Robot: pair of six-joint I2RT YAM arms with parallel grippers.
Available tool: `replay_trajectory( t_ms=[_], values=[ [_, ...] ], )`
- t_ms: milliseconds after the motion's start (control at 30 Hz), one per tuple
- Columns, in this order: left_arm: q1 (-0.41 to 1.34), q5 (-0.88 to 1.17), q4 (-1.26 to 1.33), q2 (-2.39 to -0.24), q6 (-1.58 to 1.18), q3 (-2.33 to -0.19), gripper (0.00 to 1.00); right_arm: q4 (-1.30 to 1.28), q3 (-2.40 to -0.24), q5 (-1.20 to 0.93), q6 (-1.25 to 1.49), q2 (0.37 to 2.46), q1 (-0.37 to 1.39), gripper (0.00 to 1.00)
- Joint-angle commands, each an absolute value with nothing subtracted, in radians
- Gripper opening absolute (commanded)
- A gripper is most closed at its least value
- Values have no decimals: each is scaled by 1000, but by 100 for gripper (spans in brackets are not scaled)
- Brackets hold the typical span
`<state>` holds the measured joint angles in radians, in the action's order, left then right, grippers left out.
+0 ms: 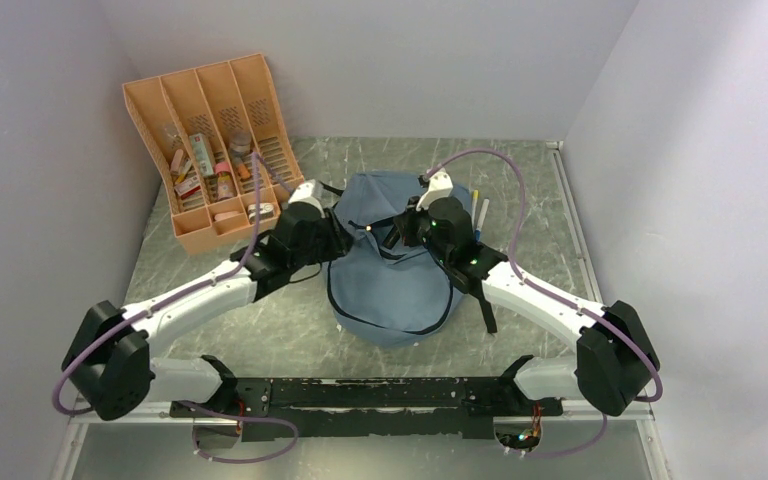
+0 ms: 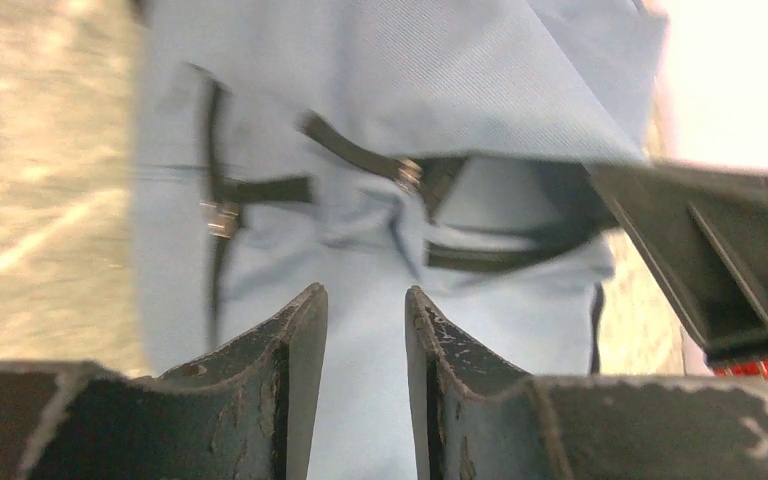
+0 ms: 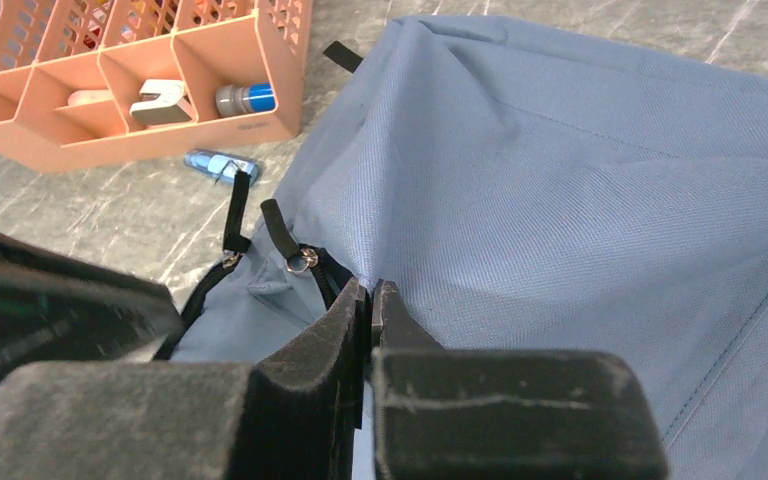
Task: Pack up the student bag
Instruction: Place the stationery in the student bag.
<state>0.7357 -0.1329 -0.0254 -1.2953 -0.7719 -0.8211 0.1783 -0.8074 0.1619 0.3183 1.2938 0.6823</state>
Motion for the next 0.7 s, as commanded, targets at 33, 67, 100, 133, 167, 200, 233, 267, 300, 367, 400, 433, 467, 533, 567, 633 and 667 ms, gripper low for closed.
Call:
replay_trajectory(
  t_ms=[33, 67, 100, 133, 167, 200, 233, 267, 300, 367, 400, 433, 467, 533, 567, 633, 667],
  values=[
    [636, -309, -183, -1210, -805, -819, 40, 223, -789, 154, 331, 1266, 691, 0],
    [617, -325, -200, -1203, -814, -818, 40, 224, -788, 154, 333, 1264, 690, 0],
    [599, -341, -216, -1203, -822, -820, 41, 225, -786, 153, 333, 1263, 690, 0],
    [578, -362, -239, -1210, -837, -823, 41, 227, -784, 151, 333, 1262, 691, 0],
    [556, -371, -263, -1222, -853, -830, 42, 227, -784, 149, 334, 1262, 691, 0],
    [536, -374, -278, -1238, -864, -837, 43, 228, -784, 147, 334, 1262, 691, 0],
    [521, -379, -291, -1259, -875, -843, 46, 229, -782, 143, 333, 1262, 691, 0],
    [510, -390, -300, -1280, -890, -851, 50, 229, -782, 142, 332, 1262, 691, 0],
    [499, -397, -305, -1302, -904, -856, 54, 229, -781, 140, 333, 1261, 691, 0],
    [482, -410, -302, -1351, -930, -874, 60, 229, -778, 137, 330, 1258, 691, 0],
    [475, -414, -301, -1379, -943, -885, 62, 226, -777, 138, 328, 1256, 690, 0],
    [467, -416, -297, -1406, -951, -900, 63, 225, -776, 139, 326, 1253, 692, 0],
    [462, -422, -294, -1433, -958, -916, 64, 223, -774, 141, 325, 1248, 691, 0],
    [455, -447, -298, -1486, -985, -960, 64, 221, -772, 142, 323, 1242, 691, 0],
    [451, -459, -304, -1523, -1001, -979, 65, 220, -769, 140, 323, 1239, 691, 0],
    [447, -500, -330, -1578, -1051, -1023, 64, 219, -767, 138, 321, 1233, 692, 0],
    [444, -518, -359, -1610, -1084, -1050, 64, 219, -766, 137, 321, 1231, 691, 0]
  ],
)
